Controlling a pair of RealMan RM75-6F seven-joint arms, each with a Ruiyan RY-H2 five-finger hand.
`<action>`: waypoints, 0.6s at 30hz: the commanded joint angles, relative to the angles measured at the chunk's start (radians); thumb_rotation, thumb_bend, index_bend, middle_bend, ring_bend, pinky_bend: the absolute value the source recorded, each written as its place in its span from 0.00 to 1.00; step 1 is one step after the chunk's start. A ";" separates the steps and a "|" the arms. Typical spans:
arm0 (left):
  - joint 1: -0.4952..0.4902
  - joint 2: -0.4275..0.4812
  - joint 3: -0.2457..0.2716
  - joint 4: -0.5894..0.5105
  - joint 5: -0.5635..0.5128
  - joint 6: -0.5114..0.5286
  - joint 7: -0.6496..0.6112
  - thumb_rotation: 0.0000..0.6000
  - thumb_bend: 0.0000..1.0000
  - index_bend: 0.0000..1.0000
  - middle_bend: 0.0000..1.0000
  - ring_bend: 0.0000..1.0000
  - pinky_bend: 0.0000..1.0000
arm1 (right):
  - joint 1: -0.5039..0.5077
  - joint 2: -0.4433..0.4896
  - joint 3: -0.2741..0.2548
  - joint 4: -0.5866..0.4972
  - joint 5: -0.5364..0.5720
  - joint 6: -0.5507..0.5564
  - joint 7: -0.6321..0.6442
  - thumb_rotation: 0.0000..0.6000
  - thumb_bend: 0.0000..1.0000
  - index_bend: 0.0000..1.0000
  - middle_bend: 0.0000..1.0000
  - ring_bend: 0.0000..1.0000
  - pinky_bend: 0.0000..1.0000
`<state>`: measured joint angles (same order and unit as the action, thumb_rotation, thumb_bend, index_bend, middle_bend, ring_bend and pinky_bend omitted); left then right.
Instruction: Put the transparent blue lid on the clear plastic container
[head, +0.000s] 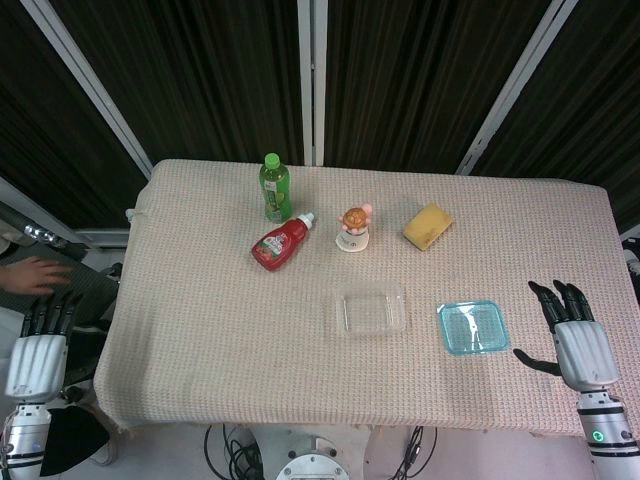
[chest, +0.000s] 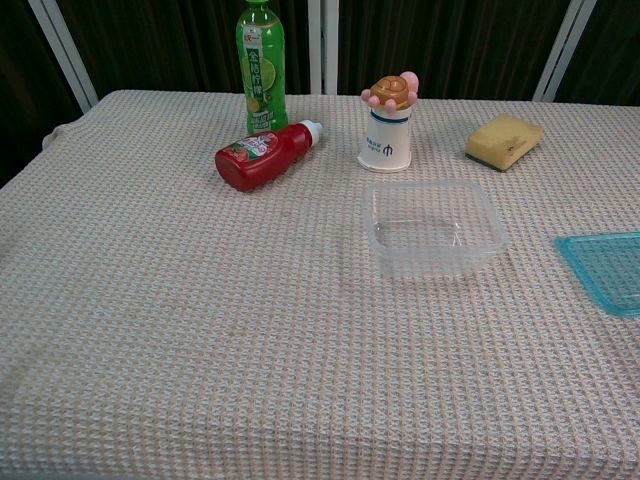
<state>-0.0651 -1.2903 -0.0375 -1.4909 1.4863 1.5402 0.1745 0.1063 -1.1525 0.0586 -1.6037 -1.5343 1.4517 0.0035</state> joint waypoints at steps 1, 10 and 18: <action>-0.003 0.000 -0.002 0.000 -0.007 -0.010 0.000 1.00 0.00 0.10 0.05 0.00 0.00 | 0.007 -0.004 0.002 -0.005 0.005 -0.009 -0.010 1.00 0.00 0.04 0.14 0.03 0.00; -0.010 -0.001 -0.002 -0.001 -0.006 -0.025 0.000 1.00 0.00 0.10 0.05 0.00 0.00 | 0.024 0.001 -0.020 -0.027 0.023 -0.078 -0.023 1.00 0.00 0.04 0.14 0.03 0.00; -0.016 0.005 0.009 -0.023 -0.012 -0.057 0.015 1.00 0.00 0.10 0.05 0.00 0.00 | 0.165 0.021 -0.030 -0.054 0.170 -0.413 -0.126 1.00 0.00 0.00 0.06 0.00 0.00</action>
<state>-0.0805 -1.2868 -0.0300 -1.5110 1.4761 1.4862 0.1869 0.2047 -1.1399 0.0317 -1.6427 -1.4341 1.1556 -0.0610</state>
